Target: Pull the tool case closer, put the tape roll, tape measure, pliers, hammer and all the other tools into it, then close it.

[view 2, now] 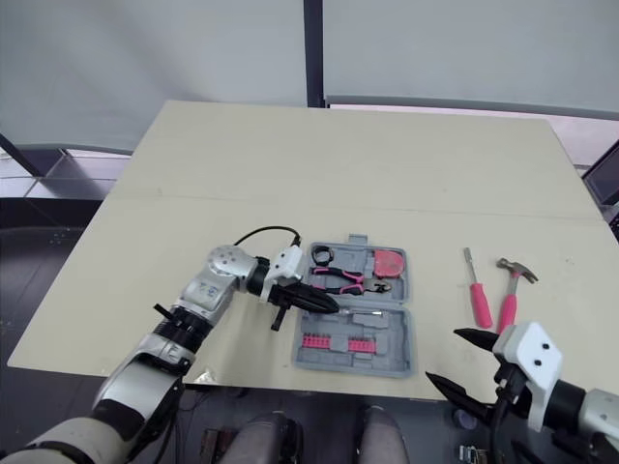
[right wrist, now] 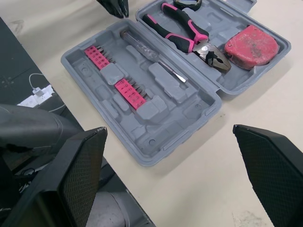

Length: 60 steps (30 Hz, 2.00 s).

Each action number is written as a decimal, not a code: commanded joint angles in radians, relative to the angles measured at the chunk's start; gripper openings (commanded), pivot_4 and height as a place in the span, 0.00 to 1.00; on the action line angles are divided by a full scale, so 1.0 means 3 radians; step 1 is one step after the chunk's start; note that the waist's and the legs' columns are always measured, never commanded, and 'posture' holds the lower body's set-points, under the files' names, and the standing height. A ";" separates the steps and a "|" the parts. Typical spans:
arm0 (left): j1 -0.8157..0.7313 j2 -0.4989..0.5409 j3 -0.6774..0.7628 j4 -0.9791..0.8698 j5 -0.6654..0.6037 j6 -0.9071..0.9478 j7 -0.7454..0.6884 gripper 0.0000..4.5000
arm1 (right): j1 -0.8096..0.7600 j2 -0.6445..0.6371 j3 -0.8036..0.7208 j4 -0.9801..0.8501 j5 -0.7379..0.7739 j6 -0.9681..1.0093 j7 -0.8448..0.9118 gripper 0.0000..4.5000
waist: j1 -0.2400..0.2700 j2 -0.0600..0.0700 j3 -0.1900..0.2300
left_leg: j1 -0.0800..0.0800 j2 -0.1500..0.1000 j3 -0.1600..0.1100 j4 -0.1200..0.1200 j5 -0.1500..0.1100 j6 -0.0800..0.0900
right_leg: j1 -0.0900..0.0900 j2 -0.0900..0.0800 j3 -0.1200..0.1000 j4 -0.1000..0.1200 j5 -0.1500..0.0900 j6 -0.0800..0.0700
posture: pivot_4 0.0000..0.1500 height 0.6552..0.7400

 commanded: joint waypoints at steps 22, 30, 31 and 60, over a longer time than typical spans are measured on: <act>-0.0195 -0.0283 -0.0264 0.0635 0.0660 -0.0242 0.0746 0.02 | -0.0014 -0.0007 -0.0037 0.0016 -0.0015 -0.0075 0.0030 1.00 | 0.0019 -0.0001 -0.0001 | -0.0001 0.0000 0.0000 0.0000 -0.0003 0.0005 | 0.0000 -0.0004 -0.0001 -0.0003 0.0001 0.0002 | 1.00 1.00; -0.0052 -0.0140 -0.0597 0.0528 0.0984 -0.0200 0.0705 0.02 | 0.0017 0.0015 -0.0034 0.0007 -0.0035 -0.0109 0.0014 1.00 | 0.0026 -0.0005 -0.0007 | 0.0004 0.0002 -0.0001 0.0000 -0.0004 0.0006 | 0.0006 -0.0006 0.0004 -0.0007 0.0001 0.0002 | 1.00 1.00; -0.0055 -0.0122 -0.0635 0.0560 0.1052 -0.0225 0.0768 0.02 | 0.0020 0.0015 -0.0033 0.0009 -0.0035 -0.0115 0.0014 1.00 | 0.0026 -0.0008 -0.0011 | 0.0004 0.0002 -0.0002 0.0000 -0.0004 0.0006 | 0.0007 -0.0006 0.0004 -0.0007 0.0001 0.0002 | 1.00 1.00; 0.1336 0.1510 0.1327 -0.2026 -0.0871 0.1167 0.0369 0.99 | -0.0006 -0.0392 -0.0976 0.0981 0.0006 0.0057 0.0406 1.00 | -0.0117 0.0015 -0.0042 | 0.0007 0.0024 -0.0003 -0.0007 -0.0016 -0.0004 | 0.0015 -0.0006 0.0009 -0.0028 0.0000 -0.0001 | 1.00 1.00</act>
